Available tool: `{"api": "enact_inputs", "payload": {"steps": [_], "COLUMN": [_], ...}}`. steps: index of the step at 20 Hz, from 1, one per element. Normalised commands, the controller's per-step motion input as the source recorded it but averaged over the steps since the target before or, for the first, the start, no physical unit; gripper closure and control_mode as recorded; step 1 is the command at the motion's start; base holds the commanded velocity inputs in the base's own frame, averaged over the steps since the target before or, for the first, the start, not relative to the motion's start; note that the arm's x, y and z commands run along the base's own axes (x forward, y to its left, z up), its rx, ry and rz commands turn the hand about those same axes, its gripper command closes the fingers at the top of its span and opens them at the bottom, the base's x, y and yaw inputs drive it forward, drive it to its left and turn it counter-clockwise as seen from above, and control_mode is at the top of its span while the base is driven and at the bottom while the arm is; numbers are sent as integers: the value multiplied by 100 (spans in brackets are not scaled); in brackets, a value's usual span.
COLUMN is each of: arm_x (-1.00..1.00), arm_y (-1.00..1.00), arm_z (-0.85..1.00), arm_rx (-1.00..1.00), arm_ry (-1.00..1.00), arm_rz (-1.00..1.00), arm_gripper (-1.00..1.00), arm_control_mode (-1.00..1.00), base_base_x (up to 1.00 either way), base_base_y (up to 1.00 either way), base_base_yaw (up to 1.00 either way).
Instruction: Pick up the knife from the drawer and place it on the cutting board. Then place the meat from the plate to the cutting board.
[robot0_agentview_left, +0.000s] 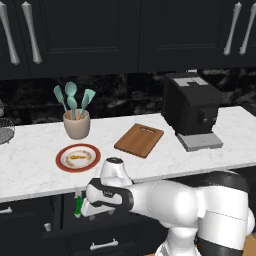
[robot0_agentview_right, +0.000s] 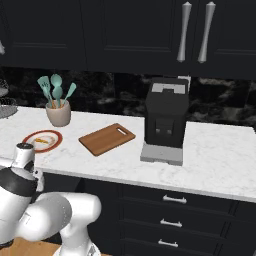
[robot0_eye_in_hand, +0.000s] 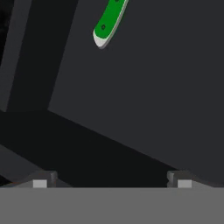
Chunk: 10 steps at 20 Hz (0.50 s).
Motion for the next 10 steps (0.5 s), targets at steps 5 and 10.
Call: {"api": "enact_inputs", "payload": {"steps": [5,10], "arm_x": [1,0], "arm_y": [16,10], "arm_z": [-15,-9], "arm_rx": [-17,-14], "arm_ry": [0,0], "arm_rz": [-1,0], "arm_gripper": [-100,-100], "arm_control_mode": [-100,-100], "base_base_x": [0,0], "base_base_y": [0,0], "base_base_yaw": [0,0]}}
